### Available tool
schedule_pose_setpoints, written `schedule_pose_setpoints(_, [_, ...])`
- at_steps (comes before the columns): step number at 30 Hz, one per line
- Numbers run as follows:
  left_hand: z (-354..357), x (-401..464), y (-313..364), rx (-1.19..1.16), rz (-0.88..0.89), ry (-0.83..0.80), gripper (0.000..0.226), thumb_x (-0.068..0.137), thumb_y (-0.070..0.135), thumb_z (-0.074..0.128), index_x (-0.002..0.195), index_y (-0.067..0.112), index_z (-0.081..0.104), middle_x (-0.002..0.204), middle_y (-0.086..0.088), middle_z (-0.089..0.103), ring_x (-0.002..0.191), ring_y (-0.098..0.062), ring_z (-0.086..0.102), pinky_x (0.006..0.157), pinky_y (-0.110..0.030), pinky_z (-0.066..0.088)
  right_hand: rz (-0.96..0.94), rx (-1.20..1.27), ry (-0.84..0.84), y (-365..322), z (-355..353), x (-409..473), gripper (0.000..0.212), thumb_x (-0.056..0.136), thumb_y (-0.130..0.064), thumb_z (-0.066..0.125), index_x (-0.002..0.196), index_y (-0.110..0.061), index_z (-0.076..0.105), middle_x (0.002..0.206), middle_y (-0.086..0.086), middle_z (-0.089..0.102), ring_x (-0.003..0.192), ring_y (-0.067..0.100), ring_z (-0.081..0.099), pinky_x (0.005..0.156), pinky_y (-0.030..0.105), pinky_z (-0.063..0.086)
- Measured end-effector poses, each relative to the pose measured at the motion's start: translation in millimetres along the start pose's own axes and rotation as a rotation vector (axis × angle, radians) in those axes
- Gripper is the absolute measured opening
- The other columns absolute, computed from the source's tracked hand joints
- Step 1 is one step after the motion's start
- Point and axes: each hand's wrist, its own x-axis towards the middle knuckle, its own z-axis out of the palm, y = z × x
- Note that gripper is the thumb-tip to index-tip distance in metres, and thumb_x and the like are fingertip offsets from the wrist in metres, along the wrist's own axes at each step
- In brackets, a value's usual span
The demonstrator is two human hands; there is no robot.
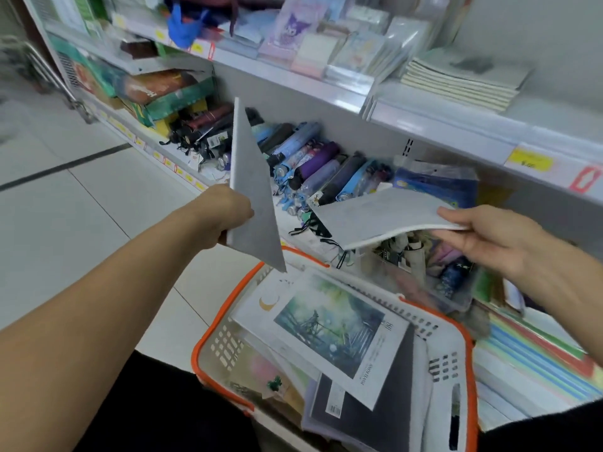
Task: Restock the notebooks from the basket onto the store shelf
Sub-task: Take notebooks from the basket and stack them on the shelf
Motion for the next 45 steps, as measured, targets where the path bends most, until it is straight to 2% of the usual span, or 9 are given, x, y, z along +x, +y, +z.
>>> schedule_pose_setpoints(9, [25.1,-20.9,14.6,-0.629,-0.225,-0.265,0.020,0.100,0.007,0.048,0.119,0.002,0.052,0.088,-0.018,0.071,0.070,-0.034,0.071,0.049,-0.047,0.058,0.180,0.109,-0.251,30.2,17.8,-9.9,0.058,0.073,0.005,0.061,0.130,0.006,0.052,0.119,0.023,0.065,0.079,0.029,0.075,0.058,0.032,0.062])
schedule_pose_setpoints(17, [17.0,-29.3,15.9,-0.701,-0.195,-0.406,0.031,0.098,0.035,0.053,0.115,0.010,0.063,0.090,-0.013,0.076,0.067,-0.027,0.074,0.054,-0.046,0.060,0.130,-0.206,-0.433,27.9,19.6,-24.5,0.053,0.075,0.000,0.066,0.128,-0.002,0.059,0.113,0.024,0.069,0.068,0.025,0.071,0.051,0.024,0.059])
schedule_pose_setpoints(21, [20.0,-39.9,16.4,-0.614,-0.097,-0.500,0.019,0.092,0.015,0.060,0.108,0.007,0.067,0.094,-0.012,0.076,0.071,-0.021,0.074,0.058,-0.032,0.061,0.024,-0.484,-0.511,26.4,28.3,-37.5,0.042,0.087,-0.005,0.067,0.127,-0.017,0.063,0.115,0.027,0.066,0.059,0.021,0.064,0.050,0.024,0.056])
schedule_pose_setpoints(26, [8.9,-42.0,26.4,-0.714,0.048,-0.540,0.031,0.082,0.006,0.060,0.113,0.003,0.065,0.103,-0.016,0.074,0.078,-0.026,0.074,0.059,-0.034,0.061,-0.122,-0.574,-0.391,17.3,33.2,-43.8,0.058,0.073,-0.037,0.081,0.126,-0.037,0.058,0.121,0.004,0.070,0.103,0.023,0.070,0.092,0.047,0.057])
schedule_pose_setpoints(28, [3.5,-44.1,33.7,-0.771,0.121,-0.565,0.038,0.078,0.007,0.060,0.116,0.002,0.064,0.109,-0.017,0.072,0.084,-0.028,0.074,0.062,-0.037,0.061,0.014,-0.331,-0.477,10.0,38.7,-49.4,0.063,0.075,-0.039,0.081,0.132,-0.028,0.057,0.125,0.005,0.068,0.105,0.031,0.069,0.085,0.049,0.059])
schedule_pose_setpoints(31, [-0.8,-47.2,49.4,-0.757,0.235,-0.585,0.042,0.075,0.002,0.064,0.117,0.004,0.063,0.110,-0.017,0.072,0.086,-0.031,0.074,0.059,-0.039,0.060,0.007,-0.068,-0.590,-3.7,50.0,-64.6,0.041,0.089,-0.016,0.064,0.129,-0.014,0.056,0.117,0.021,0.068,0.080,0.036,0.071,0.053,0.036,0.060])
schedule_pose_setpoints(37, [28.9,-38.7,116.7,-0.659,0.452,-0.449,0.027,0.089,0.015,0.058,0.115,0.010,0.064,0.105,-0.014,0.074,0.089,-0.031,0.072,0.072,-0.042,0.059,-0.369,0.096,-0.369,-44.8,38.1,-67.4,0.032,0.096,0.001,0.053,0.124,-0.013,0.058,0.093,0.018,0.073,0.052,0.022,0.064,0.045,0.025,0.056])
schedule_pose_setpoints(40, [58.2,-28.9,157.0,-0.730,0.524,-0.390,0.028,0.095,0.012,0.058,0.122,0.006,0.058,0.112,-0.012,0.071,0.092,-0.023,0.071,0.071,-0.032,0.058,-0.477,0.240,-0.232,-72.7,21.0,-54.9,0.026,0.097,0.002,0.052,0.119,-0.008,0.061,0.096,0.009,0.076,0.062,0.018,0.068,0.052,0.023,0.057])
schedule_pose_setpoints(45, [96.9,-17.7,180.9,-0.816,0.540,-0.491,0.049,0.094,0.010,0.061,0.139,0.009,0.044,0.131,-0.011,0.059,0.112,-0.027,0.064,0.093,-0.038,0.054,-0.502,0.380,-0.025,-132.2,-1.9,-16.0,0.017,0.096,0.012,0.046,0.101,0.001,0.058,0.106,0.016,0.063,0.084,0.027,0.065,0.055,0.024,0.059])
